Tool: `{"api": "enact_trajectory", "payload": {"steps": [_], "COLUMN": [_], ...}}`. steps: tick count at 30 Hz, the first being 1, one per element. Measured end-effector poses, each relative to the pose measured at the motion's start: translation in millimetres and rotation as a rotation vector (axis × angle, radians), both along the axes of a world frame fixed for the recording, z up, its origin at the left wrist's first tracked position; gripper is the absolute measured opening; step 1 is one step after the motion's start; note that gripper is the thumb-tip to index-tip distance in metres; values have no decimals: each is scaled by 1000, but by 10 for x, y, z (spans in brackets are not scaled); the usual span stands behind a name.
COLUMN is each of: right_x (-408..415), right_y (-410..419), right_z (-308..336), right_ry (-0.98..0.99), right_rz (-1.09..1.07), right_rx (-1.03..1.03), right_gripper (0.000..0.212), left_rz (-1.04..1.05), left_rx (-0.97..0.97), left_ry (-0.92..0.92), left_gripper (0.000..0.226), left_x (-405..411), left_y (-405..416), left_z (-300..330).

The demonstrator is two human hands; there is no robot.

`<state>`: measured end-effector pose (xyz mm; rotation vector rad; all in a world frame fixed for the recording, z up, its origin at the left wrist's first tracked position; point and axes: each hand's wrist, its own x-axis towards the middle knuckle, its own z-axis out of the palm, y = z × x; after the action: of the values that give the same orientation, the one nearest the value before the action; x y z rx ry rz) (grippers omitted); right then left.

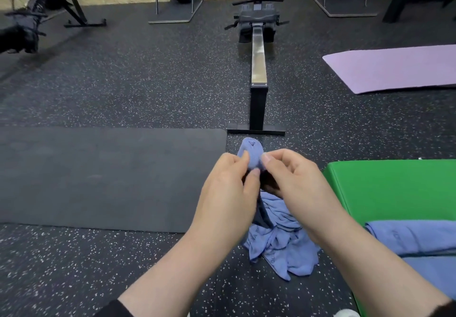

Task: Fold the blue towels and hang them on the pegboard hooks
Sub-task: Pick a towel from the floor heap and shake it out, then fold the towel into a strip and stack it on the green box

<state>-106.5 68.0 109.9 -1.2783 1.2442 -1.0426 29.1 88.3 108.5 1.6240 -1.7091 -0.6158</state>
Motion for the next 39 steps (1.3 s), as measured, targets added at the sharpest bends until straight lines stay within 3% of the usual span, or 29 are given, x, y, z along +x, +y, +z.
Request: {"api": "enact_trajectory", "payload": {"steps": [4, 7, 8, 11, 14, 16, 18, 19, 21, 23, 32, 39], "right_x": [-79, -146, -160, -194, -256, -321, -396, -418, -427, -445, -797, -1142], "right_y": [-64, -112, -117, -131, -157, -160, -152, -148, -126, -131, -270, -279], "right_z": [-6, -4, 6, 42, 106, 155, 190, 197, 229, 230, 176, 157], "right_ry": [-64, -26, -17, -65, -137, -165, -51, 42, 183, 212, 58, -29], "right_rz": [-5, -44, -31, 48, 72, 152, 244, 273, 308, 282, -26, -101], "right_rx": [52, 21, 7, -31, -15, 16, -3, -42, -117, -150, -50, 25], "right_gripper": [13, 14, 15, 16, 16, 16, 40, 41, 21, 8, 12, 10], "left_rz": [-116, 66, 108, -29, -134, -149, -182, -194, -196, -209, -328, -269], "left_rx": [69, 52, 25, 192, 338, 326, 329, 339, 361, 386, 634, 659], "left_ry": [132, 365, 359, 245, 185, 193, 184, 196, 229, 268, 201, 116], "left_gripper": [41, 28, 22, 44, 26, 31, 34, 30, 23, 25, 33, 39], "left_x": [-12, 27, 60, 184, 253, 255, 229, 221, 209, 190, 293, 425], "left_y": [68, 37, 8, -86, -110, -80, -44, -30, -7, 16, 91, 175], "left_z": [119, 131, 128, 91, 32, 16, 7, -7, -30, -35, -93, -157]}}
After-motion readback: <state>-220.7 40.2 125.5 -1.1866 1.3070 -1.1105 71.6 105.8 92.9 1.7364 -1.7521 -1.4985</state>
